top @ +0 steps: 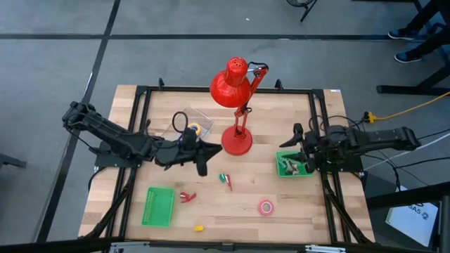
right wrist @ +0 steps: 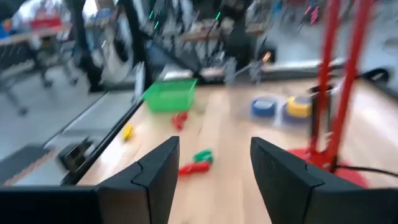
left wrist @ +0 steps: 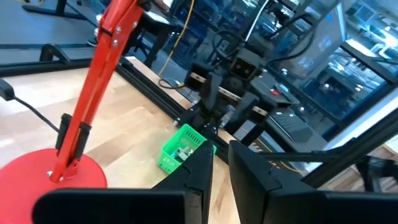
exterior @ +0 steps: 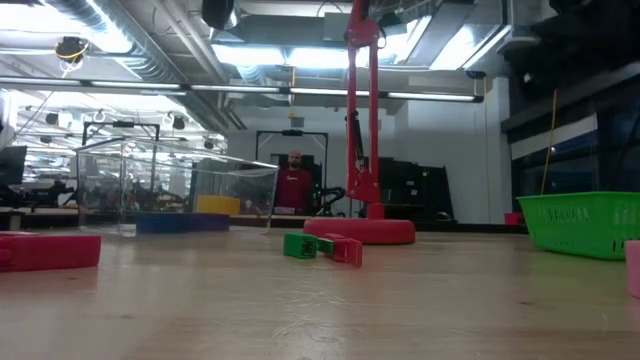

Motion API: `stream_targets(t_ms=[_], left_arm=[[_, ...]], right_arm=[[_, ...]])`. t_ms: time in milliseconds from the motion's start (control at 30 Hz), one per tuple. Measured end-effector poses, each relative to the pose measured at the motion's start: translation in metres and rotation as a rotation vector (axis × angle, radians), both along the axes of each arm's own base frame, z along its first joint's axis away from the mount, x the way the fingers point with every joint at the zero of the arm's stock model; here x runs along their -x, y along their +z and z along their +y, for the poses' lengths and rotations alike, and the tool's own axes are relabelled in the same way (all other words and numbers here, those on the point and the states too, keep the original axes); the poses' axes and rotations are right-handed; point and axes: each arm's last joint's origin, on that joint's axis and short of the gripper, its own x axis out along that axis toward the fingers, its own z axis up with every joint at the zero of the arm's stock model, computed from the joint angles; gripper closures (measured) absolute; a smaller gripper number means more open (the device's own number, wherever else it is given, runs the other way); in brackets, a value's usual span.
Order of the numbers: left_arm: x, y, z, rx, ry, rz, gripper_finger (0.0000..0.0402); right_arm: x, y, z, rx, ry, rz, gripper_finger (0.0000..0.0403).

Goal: Pick and place Stapler, Stapler remover, tape
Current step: Put the pink tape into the transparent bin

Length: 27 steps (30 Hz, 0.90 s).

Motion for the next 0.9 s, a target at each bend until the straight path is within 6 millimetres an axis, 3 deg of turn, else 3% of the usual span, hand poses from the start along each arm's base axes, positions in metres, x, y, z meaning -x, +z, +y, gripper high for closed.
stream_targets(t_ms=[200,400,733,900], left_arm=[[-0.001,0.0,0.002,-0.022,0.005,0.007,0.0355],[0.0,-0.001,0.002,-0.028,0.001,0.018,0.0355],[0.001,-0.005,0.0,-0.046,-0.018,0.065,0.0355],[0.001,-0.008,0.0,-0.053,-0.018,0.088,0.0355]], right_arm=[[-0.022,0.03,0.011,-0.014,0.094,0.181,0.0204],[-0.04,0.048,0.017,-0.088,0.09,0.237,0.0204],[-0.05,0.037,0.024,-0.108,0.222,0.351,0.0204],[-0.052,0.025,0.032,-0.003,0.322,0.432,0.0204]])
